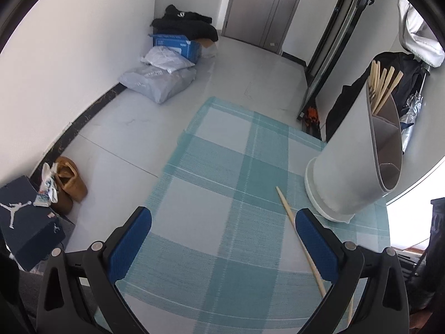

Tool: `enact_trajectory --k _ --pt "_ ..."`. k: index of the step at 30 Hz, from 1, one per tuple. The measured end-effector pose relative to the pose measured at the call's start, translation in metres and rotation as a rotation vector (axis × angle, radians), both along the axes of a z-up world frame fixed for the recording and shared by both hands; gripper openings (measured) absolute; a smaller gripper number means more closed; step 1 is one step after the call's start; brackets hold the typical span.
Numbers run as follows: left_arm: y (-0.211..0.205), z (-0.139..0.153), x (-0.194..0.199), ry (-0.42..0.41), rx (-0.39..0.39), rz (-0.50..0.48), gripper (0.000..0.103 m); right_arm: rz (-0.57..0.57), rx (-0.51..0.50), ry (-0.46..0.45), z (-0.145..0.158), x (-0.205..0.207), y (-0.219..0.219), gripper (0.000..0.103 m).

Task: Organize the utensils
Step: 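Lift the chopstick with the right gripper while the left gripper grasps the last chopstick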

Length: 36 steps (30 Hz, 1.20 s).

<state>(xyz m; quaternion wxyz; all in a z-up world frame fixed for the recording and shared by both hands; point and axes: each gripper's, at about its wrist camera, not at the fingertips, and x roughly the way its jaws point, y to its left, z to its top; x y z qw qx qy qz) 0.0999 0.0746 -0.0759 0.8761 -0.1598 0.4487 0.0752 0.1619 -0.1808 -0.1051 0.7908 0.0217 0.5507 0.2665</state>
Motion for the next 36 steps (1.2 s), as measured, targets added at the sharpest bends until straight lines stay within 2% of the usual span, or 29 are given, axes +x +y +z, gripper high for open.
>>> enact_trajectory --k 2,5,9,14,17,23,25,26,31,33,34,35,36 --pt "-0.005 -0.003 0.004 0.013 -0.004 -0.009 0.102 -0.036 0.051 -0.007 0.003 0.005 -0.011 0.006" --pt "-0.013 -0.006 0.010 0.029 -0.002 -0.029 0.102 -0.101 0.181 -0.001 0.006 0.009 -0.032 0.006" --pt "-0.019 -0.020 0.021 0.107 -0.091 -0.080 0.102 -0.162 0.297 -0.004 0.011 0.007 -0.053 0.006" --pt "-0.015 -0.036 0.031 0.191 -0.145 -0.056 0.101 -0.199 0.418 -0.036 0.025 0.010 -0.070 0.006" --pt "-0.016 -0.038 0.038 0.213 -0.132 -0.060 0.099 -0.215 0.449 -0.079 0.033 0.011 -0.079 0.006" --pt "-0.021 -0.038 0.057 0.233 -0.115 -0.070 0.098 -0.210 0.460 -0.100 0.037 0.011 -0.085 0.006" --pt "-0.026 -0.040 0.063 0.242 -0.111 -0.073 0.093 -0.212 0.465 -0.113 0.040 0.009 -0.087 0.006" --pt "-0.029 -0.041 0.066 0.248 -0.105 -0.077 0.085 -0.213 0.468 -0.116 0.038 0.008 -0.088 0.006" --pt "-0.044 -0.043 0.079 0.296 -0.015 -0.092 0.069 -0.223 0.479 -0.131 0.043 0.006 -0.095 0.006" --pt "-0.049 -0.043 0.081 0.309 -0.006 -0.109 0.053 -0.220 0.475 -0.142 0.045 0.005 -0.095 0.006" --pt "-0.052 -0.043 0.082 0.318 0.005 -0.115 0.052 -0.218 0.474 -0.148 0.047 0.005 -0.095 0.006" --pt "-0.055 -0.043 0.083 0.325 0.022 -0.120 0.040 -0.216 0.475 -0.150 0.048 0.005 -0.095 0.006" --pt "-0.056 -0.043 0.083 0.323 0.019 -0.127 0.016 -0.214 0.476 -0.152 0.049 0.004 -0.095 0.006"
